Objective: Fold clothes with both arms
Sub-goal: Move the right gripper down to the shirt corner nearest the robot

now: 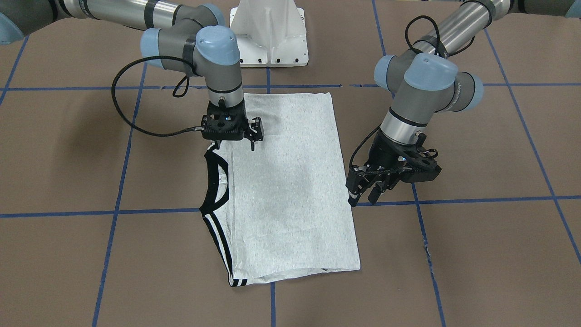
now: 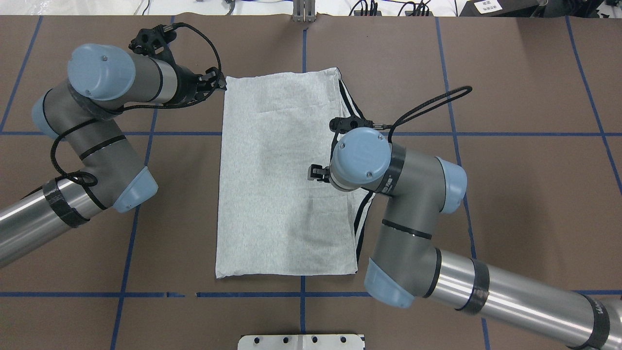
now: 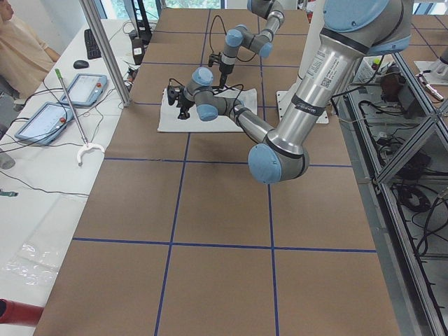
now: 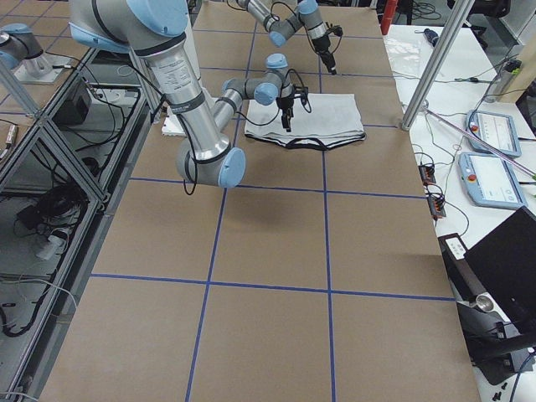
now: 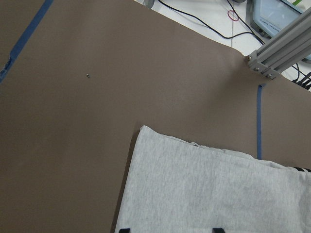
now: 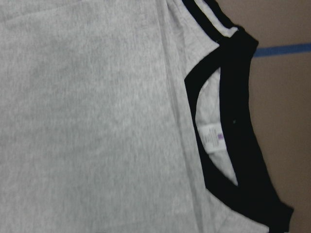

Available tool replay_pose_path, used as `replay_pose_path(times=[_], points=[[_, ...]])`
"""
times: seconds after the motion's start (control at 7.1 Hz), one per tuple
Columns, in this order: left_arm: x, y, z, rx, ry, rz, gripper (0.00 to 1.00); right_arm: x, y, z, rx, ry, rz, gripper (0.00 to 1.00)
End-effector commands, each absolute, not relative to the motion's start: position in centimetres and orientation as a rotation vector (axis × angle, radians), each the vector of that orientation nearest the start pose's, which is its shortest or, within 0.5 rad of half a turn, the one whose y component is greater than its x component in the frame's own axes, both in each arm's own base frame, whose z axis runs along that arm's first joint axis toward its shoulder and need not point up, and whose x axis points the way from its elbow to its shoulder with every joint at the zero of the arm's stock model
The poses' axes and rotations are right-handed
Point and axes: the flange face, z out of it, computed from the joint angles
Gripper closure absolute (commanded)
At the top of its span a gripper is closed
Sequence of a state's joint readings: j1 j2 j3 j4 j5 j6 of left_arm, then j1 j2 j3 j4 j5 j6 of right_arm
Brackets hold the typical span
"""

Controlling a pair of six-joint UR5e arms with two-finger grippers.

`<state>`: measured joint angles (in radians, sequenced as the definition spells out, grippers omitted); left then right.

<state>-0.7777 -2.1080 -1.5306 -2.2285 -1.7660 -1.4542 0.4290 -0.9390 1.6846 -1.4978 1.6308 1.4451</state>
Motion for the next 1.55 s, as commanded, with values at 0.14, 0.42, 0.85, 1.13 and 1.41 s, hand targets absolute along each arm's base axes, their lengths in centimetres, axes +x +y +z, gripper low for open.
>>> replay_pose_path(times=[0.14, 0.42, 0.85, 1.13, 1.41], points=[[41.0, -56.3, 28.3, 0.351, 1.137, -0.47, 0.36, -57.9, -30.2, 24.0, 0.035, -0.878, 0.626, 0.04], [41.0, -56.3, 28.3, 0.351, 1.137, -0.47, 0.36, -59.3, -26.9, 23.7, -0.023, -0.89, 0.682, 0.08], [40.9, -56.3, 28.3, 0.351, 1.137, -0.47, 0.36, -56.7, -24.5, 25.9, -0.042, -0.879, 0.656, 0.08], [40.6, -56.3, 28.1, 0.356, 1.14, -0.473, 0.36, -57.4, -23.2, 26.7, -0.05, -0.862, 0.637, 0.08], [40.4, -56.1, 27.5, 0.36, 1.148, -0.472, 0.36, -57.4, -23.3, 26.4, -0.051, -0.868, 0.638, 0.08]])
